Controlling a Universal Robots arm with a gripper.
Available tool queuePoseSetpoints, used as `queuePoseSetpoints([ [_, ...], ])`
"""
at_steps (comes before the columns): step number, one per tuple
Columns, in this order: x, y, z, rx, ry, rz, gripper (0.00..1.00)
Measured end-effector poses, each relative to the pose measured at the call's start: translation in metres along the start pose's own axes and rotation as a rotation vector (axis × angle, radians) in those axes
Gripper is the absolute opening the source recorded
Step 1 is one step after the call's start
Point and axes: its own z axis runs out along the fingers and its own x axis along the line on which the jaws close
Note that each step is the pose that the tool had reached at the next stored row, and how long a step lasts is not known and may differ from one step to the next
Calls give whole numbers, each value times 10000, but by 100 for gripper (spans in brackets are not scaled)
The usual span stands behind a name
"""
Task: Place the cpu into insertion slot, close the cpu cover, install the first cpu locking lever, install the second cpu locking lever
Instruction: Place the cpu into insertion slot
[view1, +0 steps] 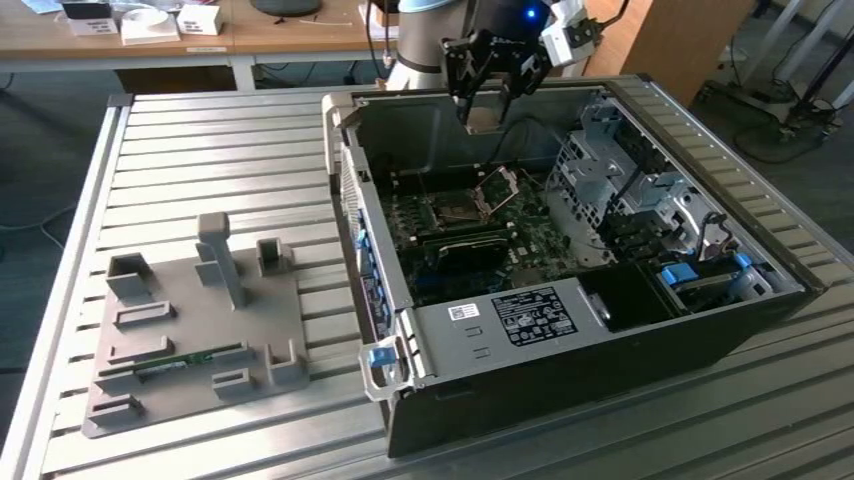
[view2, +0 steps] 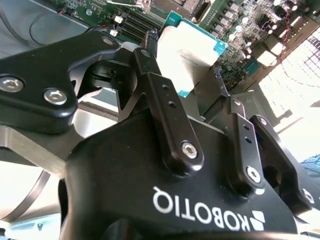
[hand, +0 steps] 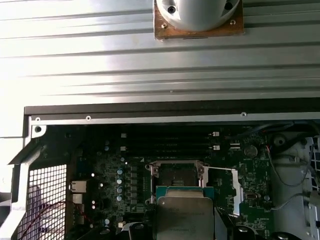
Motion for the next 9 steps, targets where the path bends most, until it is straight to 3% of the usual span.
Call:
queuePoseSetpoints([
  [9, 7, -3, 33, -1, -1, -1, 54],
])
